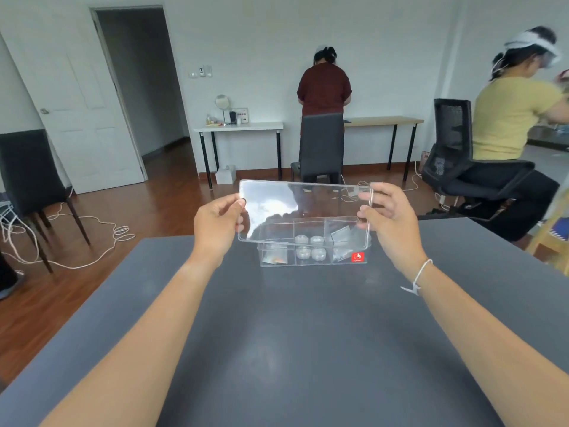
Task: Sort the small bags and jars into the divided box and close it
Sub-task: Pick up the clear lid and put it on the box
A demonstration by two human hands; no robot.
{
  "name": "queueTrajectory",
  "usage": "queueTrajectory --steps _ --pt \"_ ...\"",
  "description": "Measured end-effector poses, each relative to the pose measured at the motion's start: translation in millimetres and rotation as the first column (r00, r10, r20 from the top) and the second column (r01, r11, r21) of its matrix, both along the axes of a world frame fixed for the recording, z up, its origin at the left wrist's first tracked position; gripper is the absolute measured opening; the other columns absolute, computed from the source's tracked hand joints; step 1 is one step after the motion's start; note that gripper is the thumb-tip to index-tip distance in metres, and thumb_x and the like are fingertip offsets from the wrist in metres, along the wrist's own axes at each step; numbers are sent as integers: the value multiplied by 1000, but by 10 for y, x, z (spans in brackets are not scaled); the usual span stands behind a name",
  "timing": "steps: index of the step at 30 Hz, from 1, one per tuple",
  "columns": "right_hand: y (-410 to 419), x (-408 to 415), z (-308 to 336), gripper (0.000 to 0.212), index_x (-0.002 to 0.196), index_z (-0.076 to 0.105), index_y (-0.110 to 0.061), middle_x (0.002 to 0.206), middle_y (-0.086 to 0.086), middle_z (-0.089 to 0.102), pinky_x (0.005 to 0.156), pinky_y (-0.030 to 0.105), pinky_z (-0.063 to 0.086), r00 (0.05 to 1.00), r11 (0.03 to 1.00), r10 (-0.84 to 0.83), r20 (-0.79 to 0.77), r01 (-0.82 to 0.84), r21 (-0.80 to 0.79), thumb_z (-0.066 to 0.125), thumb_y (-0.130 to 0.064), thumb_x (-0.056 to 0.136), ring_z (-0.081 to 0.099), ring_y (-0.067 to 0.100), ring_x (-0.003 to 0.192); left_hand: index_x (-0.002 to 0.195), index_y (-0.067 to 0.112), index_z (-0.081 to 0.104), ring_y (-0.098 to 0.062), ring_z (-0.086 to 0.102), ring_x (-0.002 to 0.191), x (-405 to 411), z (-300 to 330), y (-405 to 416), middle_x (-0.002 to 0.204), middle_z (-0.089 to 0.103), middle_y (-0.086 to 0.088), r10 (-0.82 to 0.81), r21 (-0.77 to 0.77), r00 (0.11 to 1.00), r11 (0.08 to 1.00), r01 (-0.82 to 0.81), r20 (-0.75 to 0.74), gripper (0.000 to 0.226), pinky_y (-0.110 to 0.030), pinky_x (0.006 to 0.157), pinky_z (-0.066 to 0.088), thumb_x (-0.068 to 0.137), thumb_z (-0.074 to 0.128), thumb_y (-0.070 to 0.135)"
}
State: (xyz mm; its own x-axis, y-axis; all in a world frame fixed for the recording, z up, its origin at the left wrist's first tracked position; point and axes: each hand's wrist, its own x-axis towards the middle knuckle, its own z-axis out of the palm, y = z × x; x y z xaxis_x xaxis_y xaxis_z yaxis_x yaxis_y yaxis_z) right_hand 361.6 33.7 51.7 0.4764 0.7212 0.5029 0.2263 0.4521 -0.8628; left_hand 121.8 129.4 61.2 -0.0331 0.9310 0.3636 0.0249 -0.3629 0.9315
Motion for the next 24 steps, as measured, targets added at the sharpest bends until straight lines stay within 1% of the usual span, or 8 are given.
queueTrajectory --steps 2,6,10,14,16,20,22,24 --pt "48 40 -21 33 89 48 -31 109 6 65 62 23 58 999 1000 -9 -51 9 1 57 1 82 62 15 72 97 17 64 -2 50 47 69 -25 51 67 58 2 16 -13 1000 1000 -16 -12 13 -26 62 53 87 58 14" --pt "189 99 -2 25 80 48 -28 108 3 67 58 19 56 993 997 -80 -82 78 -25 60 -6 82 63 13 68 95 18 57 -11 54 58 152 -70 121 76 62 0 44 -27 999 999 -44 1 11 -24 55 55 85 60 15" --pt "317 176 -19 16 90 58 -25 112 7 65 58 16 55 992 990 -109 -63 103 -93 59 -10 84 60 13 75 98 11 60 -9 54 56 185 -128 176 75 65 0 36 -38 999 999 -35 2 12 -16 51 54 86 59 13" --pt "339 251 -103 35 120 55 -26 124 -2 58 96 38 48 992 972 -119 48 127 -197 53 -14 88 57 20 106 111 16 61 0 57 50 189 -240 230 78 63 5 -77 -67 995 995 72 -62 25 -25 76 55 86 58 15" --pt "323 266 -128 39 126 51 -27 126 -1 53 102 42 43 992 965 -104 76 119 -233 51 -16 89 54 22 111 118 18 57 -1 56 52 195 -315 239 85 61 5 -136 -98 988 987 128 -78 33 -32 89 51 86 58 14" --pt "324 264 -190 37 127 50 -24 130 2 49 106 42 39 986 934 -106 129 143 -326 44 -33 91 51 24 116 125 17 54 -9 59 77 224 -373 257 123 58 -5 -155 -131 976 982 135 -156 41 -40 98 46 84 60 15" --pt "339 266 -228 41 124 52 -21 129 4 52 100 36 40 984 915 -123 128 163 -368 40 -41 91 52 22 113 124 17 54 -13 60 94 242 -360 246 126 57 -2 -148 -131 972 983 126 -181 42 -34 97 45 83 61 16" --pt "354 270 -249 38 112 59 -21 118 6 58 86 28 39 985 908 -139 105 169 -383 38 -45 91 54 18 101 125 14 54 -16 56 108 258 -356 228 125 58 2 -146 -139 973 983 122 -181 43 -30 99 42 82 62 16"
